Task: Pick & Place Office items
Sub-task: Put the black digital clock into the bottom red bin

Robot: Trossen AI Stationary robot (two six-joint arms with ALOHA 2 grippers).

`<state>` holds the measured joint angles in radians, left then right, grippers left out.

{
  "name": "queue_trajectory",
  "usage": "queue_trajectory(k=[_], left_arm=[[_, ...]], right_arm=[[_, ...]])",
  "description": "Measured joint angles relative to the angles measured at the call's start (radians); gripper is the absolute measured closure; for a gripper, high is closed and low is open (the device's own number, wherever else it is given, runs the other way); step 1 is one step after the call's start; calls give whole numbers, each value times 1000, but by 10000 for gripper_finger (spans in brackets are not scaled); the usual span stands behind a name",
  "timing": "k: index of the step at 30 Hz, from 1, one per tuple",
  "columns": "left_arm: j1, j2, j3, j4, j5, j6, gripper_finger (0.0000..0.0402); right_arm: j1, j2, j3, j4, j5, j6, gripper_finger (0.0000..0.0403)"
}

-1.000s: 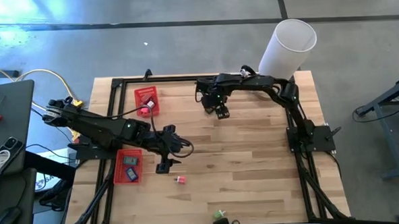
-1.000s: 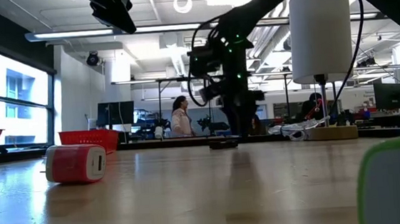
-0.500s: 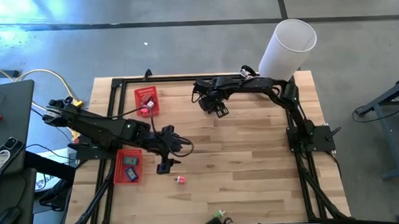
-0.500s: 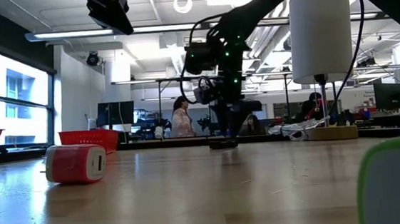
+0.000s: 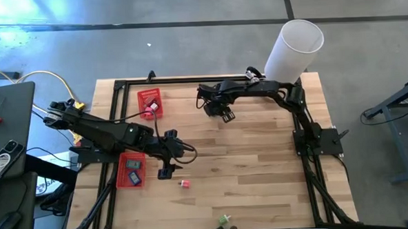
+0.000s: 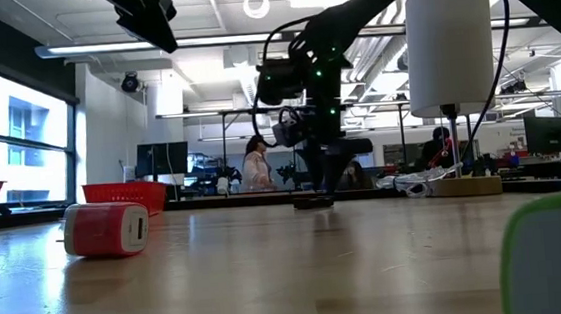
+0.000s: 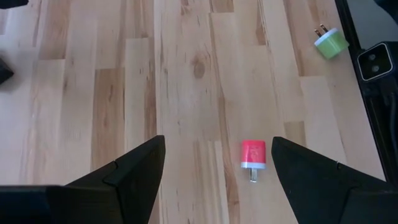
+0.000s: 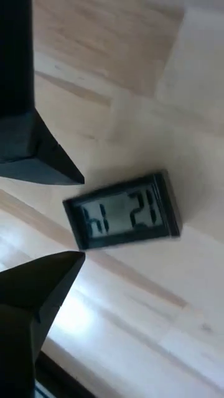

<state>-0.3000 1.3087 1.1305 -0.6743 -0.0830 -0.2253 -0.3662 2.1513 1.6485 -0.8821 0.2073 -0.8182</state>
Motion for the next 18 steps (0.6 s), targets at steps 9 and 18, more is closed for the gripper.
queue_trajectory(k=[9,18], left_arm=[[0,0,0,0,0,-8,114],[0,0,0,0,0,-7,114]], right_arm=[[22,0,0,-21,125,2,230],[19,0,0,-41,-5,0,179]])
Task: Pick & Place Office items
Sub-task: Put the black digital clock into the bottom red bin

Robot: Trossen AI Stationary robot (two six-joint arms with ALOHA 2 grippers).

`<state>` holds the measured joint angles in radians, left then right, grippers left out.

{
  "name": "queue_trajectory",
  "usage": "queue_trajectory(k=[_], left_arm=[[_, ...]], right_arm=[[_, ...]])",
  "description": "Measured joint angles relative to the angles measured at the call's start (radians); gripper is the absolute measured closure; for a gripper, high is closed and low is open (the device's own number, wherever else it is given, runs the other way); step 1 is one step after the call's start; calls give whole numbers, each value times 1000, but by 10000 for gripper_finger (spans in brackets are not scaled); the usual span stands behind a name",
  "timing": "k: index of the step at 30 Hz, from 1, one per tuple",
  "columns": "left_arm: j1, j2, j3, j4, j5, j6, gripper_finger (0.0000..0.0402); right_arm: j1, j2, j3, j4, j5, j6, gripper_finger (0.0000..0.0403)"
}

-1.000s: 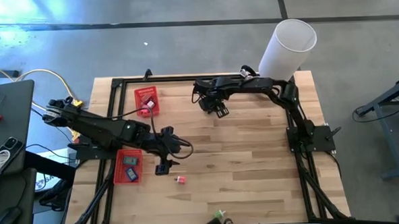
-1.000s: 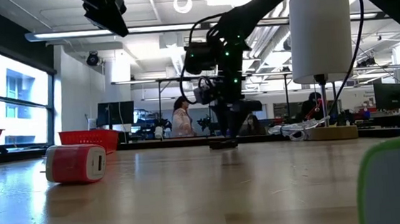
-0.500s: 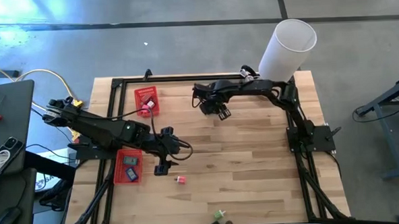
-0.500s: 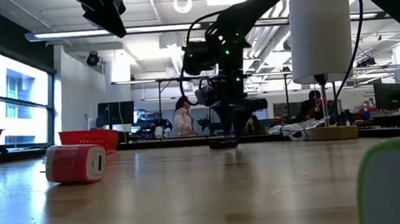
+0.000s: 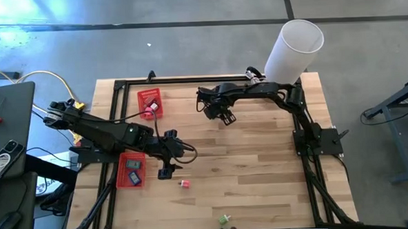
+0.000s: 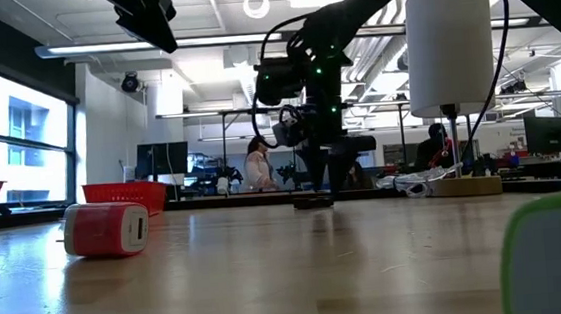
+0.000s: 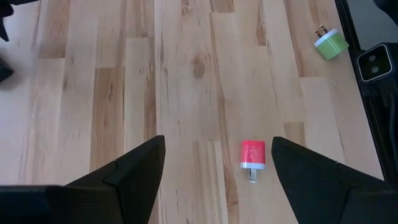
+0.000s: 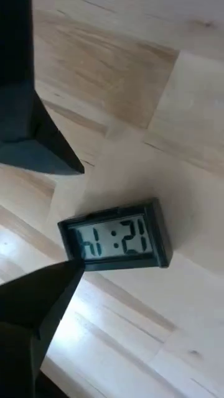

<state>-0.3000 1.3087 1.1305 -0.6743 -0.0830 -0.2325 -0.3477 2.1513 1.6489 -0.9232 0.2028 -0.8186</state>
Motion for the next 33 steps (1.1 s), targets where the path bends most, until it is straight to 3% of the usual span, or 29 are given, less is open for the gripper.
queue_trajectory(k=[7,11,15,33], left_arm=[[0,0,0,-1,0,0,114],[0,0,0,-7,0,-1,114],[0,0,0,-9,0,7,114],[0,0,0,-15,0,52,114]], right_arm=[[-5,0,0,67,21,-70,94],[-21,-1,1,106,-12,-112,65],[-46,-1,0,95,-103,-156,62],[-59,-1,0,48,-94,-318,70]])
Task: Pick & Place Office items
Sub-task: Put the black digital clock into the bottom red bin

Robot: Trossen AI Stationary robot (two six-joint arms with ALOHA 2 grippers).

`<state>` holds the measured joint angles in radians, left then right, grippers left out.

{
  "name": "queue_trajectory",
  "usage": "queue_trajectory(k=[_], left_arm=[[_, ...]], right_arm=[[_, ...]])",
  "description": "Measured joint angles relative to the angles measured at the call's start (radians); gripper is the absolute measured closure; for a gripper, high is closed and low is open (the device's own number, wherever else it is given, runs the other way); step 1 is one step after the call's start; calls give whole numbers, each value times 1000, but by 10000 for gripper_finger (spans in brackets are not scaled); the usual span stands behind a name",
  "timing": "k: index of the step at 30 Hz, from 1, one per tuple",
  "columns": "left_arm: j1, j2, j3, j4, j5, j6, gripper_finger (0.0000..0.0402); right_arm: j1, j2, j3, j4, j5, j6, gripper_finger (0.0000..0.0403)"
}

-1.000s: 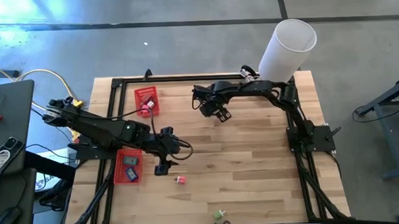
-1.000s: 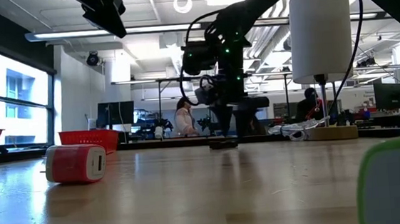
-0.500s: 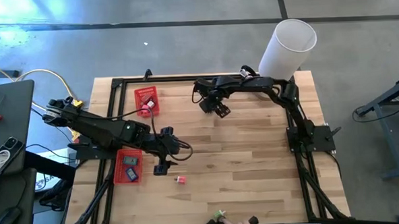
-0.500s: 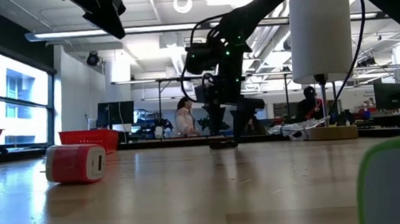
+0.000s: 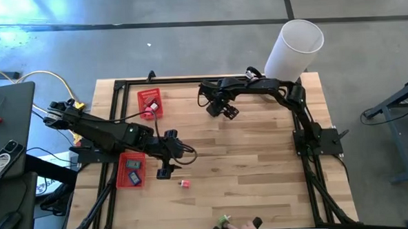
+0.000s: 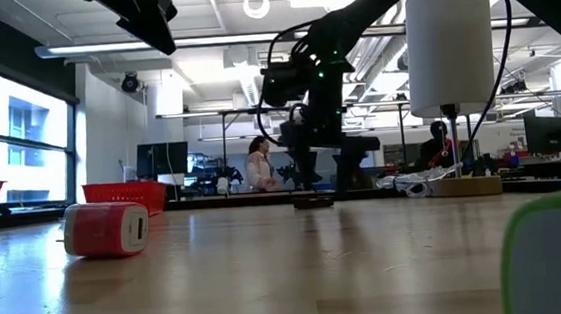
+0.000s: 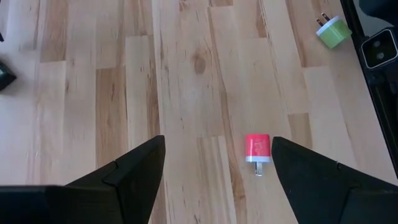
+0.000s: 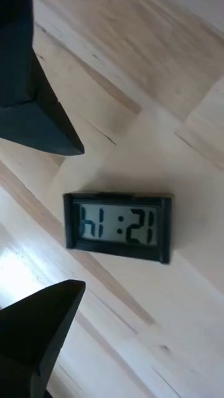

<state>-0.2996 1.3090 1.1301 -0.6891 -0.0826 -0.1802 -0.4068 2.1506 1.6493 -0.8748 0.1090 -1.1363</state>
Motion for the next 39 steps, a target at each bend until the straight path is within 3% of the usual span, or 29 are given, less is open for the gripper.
queue_trajectory(k=[18,24,39], left_arm=[[0,5,-1,5,0,-56,114],[0,5,-1,5,0,-21,114],[5,5,-1,19,0,5,114]], right_arm=[[-2,0,0,5,-43,2,70],[-21,0,6,-1,-117,23,70],[-15,0,7,1,-101,61,70]])
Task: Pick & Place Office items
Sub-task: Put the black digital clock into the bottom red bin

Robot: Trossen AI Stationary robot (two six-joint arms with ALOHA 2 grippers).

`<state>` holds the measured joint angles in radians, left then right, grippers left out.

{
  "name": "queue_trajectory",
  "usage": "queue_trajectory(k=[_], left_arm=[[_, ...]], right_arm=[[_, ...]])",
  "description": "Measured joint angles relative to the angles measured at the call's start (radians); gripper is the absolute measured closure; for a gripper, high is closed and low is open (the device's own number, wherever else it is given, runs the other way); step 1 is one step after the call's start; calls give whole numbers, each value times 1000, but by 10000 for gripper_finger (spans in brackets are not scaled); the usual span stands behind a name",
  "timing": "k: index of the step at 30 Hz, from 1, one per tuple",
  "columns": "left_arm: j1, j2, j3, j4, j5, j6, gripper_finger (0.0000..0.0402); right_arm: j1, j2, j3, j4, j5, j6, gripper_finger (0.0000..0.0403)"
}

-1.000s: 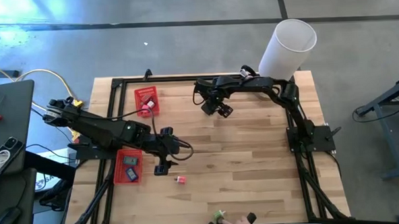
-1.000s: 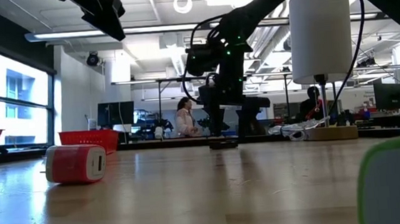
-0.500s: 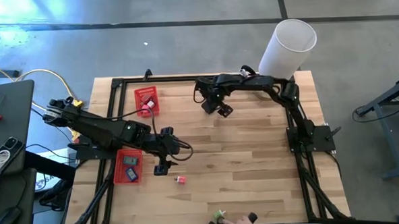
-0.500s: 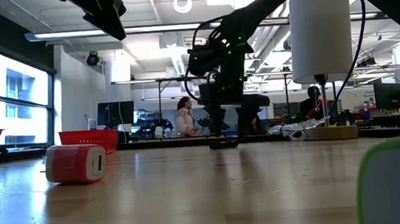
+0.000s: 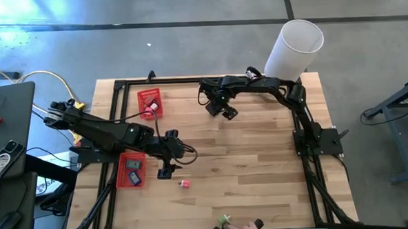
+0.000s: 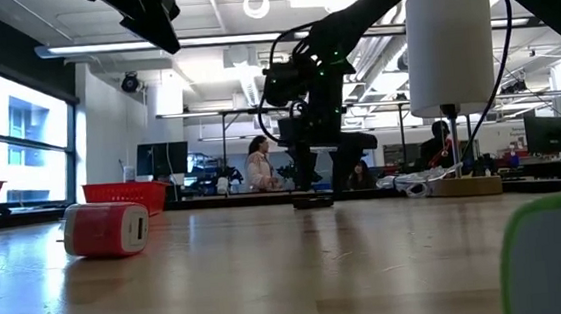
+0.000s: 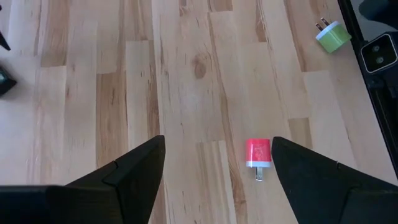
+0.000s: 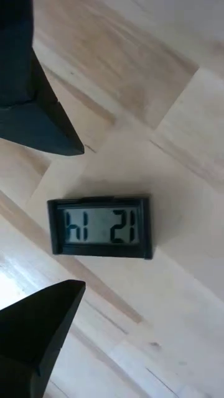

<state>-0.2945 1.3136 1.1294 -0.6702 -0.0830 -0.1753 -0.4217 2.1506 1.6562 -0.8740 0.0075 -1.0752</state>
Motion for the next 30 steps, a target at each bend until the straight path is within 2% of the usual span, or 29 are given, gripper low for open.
queue_trajectory(k=[4,9,12,16,18,23,26,30], left_arm=[[8,0,0,-3,0,-5,114],[8,0,0,-3,0,-6,114],[8,0,0,-3,-1,-8,114],[8,-1,0,-3,-29,-37,114],[19,-1,0,0,-43,-48,114],[59,1,0,5,-163,-56,114],[108,14,0,15,-195,16,114],[192,53,-26,143,-175,141,114]], right_arm=[[9,-37,0,-8,41,54,70],[33,-144,1,-20,36,161,70],[58,-214,1,-100,53,237,70],[88,-305,1,-240,51,467,69],[99,-348,1,-322,8,577,69],[136,-441,1,-452,-94,819,71],[177,-487,0,-478,-80,954,72],[250,-535,0,-519,-45,1110,72]])
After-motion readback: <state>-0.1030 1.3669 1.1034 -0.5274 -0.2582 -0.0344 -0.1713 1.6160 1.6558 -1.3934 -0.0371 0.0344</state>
